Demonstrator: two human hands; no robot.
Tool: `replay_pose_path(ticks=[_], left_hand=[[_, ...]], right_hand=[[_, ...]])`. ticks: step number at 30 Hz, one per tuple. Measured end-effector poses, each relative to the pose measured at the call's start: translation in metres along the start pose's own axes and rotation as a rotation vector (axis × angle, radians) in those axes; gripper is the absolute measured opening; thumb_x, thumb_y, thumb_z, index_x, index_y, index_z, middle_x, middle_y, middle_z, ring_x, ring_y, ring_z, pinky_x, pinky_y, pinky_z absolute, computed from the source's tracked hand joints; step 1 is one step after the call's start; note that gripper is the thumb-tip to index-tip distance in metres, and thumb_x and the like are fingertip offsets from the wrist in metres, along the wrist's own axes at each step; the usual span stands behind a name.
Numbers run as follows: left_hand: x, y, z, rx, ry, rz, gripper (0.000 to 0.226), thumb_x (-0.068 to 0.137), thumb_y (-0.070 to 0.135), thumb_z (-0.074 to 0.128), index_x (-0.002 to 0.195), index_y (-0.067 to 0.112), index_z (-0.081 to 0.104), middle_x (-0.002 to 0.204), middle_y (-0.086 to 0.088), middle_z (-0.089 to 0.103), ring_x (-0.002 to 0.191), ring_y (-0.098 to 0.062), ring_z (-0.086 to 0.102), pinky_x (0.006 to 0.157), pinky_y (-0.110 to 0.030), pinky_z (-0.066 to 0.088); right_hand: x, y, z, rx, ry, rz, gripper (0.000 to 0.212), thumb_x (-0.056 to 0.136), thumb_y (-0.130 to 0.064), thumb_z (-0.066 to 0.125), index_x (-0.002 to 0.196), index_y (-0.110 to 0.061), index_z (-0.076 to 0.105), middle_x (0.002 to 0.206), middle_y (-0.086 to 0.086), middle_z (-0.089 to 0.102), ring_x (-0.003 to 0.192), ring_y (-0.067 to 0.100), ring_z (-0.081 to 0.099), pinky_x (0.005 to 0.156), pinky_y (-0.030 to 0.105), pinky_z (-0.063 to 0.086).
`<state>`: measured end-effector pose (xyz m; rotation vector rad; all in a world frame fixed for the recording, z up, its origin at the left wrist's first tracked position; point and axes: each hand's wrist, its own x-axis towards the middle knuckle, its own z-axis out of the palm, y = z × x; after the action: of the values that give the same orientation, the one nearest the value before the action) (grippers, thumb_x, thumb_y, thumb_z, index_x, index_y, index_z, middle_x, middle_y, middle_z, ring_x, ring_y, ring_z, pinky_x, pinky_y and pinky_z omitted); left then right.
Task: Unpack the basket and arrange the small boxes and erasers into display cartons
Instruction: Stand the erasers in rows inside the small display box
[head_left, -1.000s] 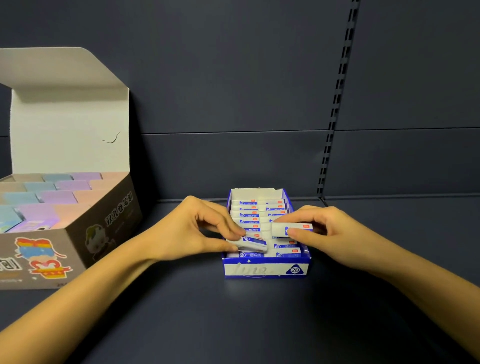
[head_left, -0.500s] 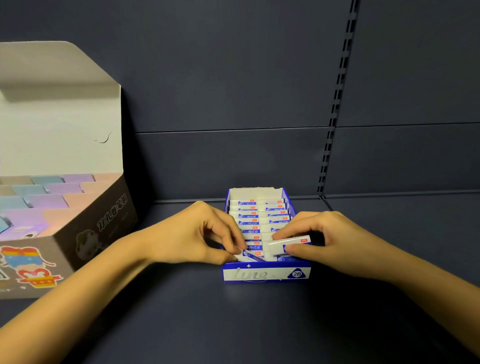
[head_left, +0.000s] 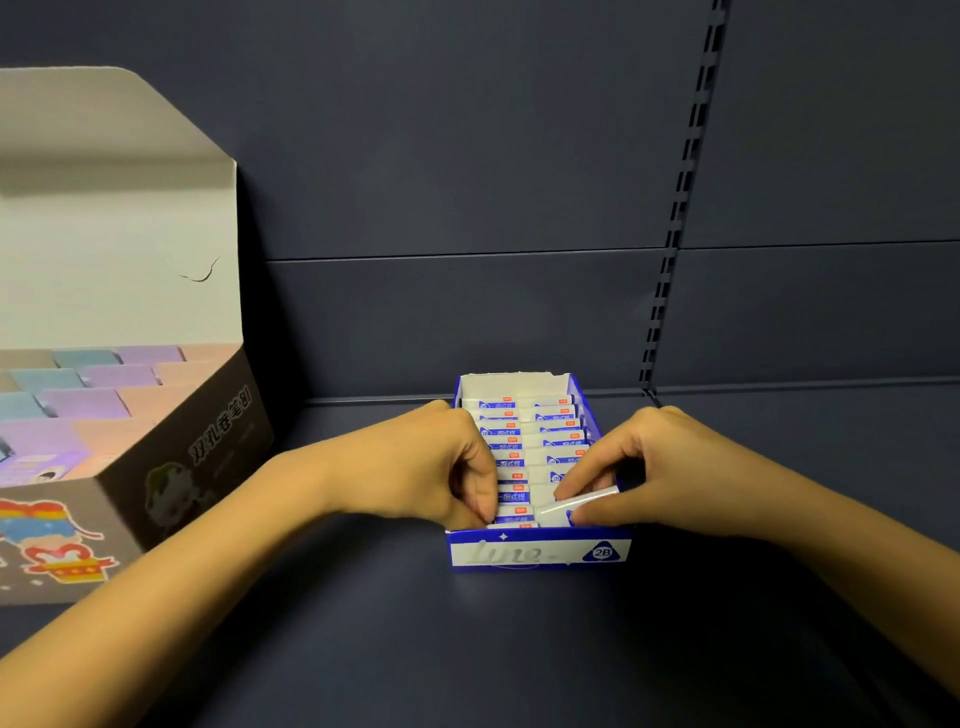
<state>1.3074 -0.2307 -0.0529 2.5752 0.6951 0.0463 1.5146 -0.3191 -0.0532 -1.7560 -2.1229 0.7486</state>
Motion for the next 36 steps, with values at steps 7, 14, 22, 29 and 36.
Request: replay_pose_path(ticks=[7,14,22,29,36], left_hand=[[-0.001,-0.001,0.002,0.021,0.006,0.014,0.01,0.078,0.016,0.073,0.087,0.013,0.076,0.079,0.018,0.066,0.076,0.008,0.061,0.065,-0.007,0.044],[-0.003,-0.004,0.004,0.007,0.049,0.041,0.008,0.078,0.018,0.074,0.085,0.016,0.076,0.085,0.018,0.069,0.087,0.003,0.063,0.07,-0.006,0.045],[-0.003,-0.009,0.006,-0.016,0.06,0.046,0.011,0.077,0.02,0.074,0.087,0.017,0.076,0.081,0.026,0.066,0.093,0.003,0.062,0.072,-0.009,0.046],[-0.002,-0.008,0.007,-0.002,0.076,0.051,0.008,0.077,0.02,0.075,0.085,0.018,0.077,0.084,0.024,0.06,0.097,0.003,0.054,0.077,-0.007,0.043],[-0.011,-0.013,0.013,-0.227,0.245,0.055,0.008,0.077,0.022,0.073,0.083,0.02,0.078,0.092,0.011,0.062,0.094,-0.006,0.059,0.081,-0.019,0.049]], right_hand=[[0.005,-0.008,-0.004,-0.131,-0.017,0.032,0.008,0.078,-0.03,0.073,0.084,-0.033,0.069,0.09,-0.008,0.074,0.089,0.001,0.067,0.061,-0.003,0.042],[0.01,-0.02,-0.005,-0.33,-0.088,-0.001,0.01,0.081,-0.034,0.07,0.076,-0.034,0.061,0.089,-0.022,0.066,0.092,0.0,0.058,0.08,0.016,0.049],[0.009,-0.017,-0.004,-0.335,-0.085,-0.02,0.004,0.084,-0.033,0.067,0.087,-0.03,0.068,0.109,-0.016,0.068,0.11,0.003,0.056,0.073,0.01,0.048],[0.012,-0.012,-0.002,-0.312,-0.063,0.0,0.009,0.084,-0.024,0.067,0.088,-0.019,0.073,0.073,-0.025,0.064,0.086,-0.001,0.06,0.083,0.027,0.055],[0.008,0.004,0.003,-0.063,0.134,-0.064,0.009,0.083,-0.03,0.068,0.087,-0.026,0.075,0.071,-0.011,0.061,0.063,-0.004,0.052,0.055,0.008,0.039]])
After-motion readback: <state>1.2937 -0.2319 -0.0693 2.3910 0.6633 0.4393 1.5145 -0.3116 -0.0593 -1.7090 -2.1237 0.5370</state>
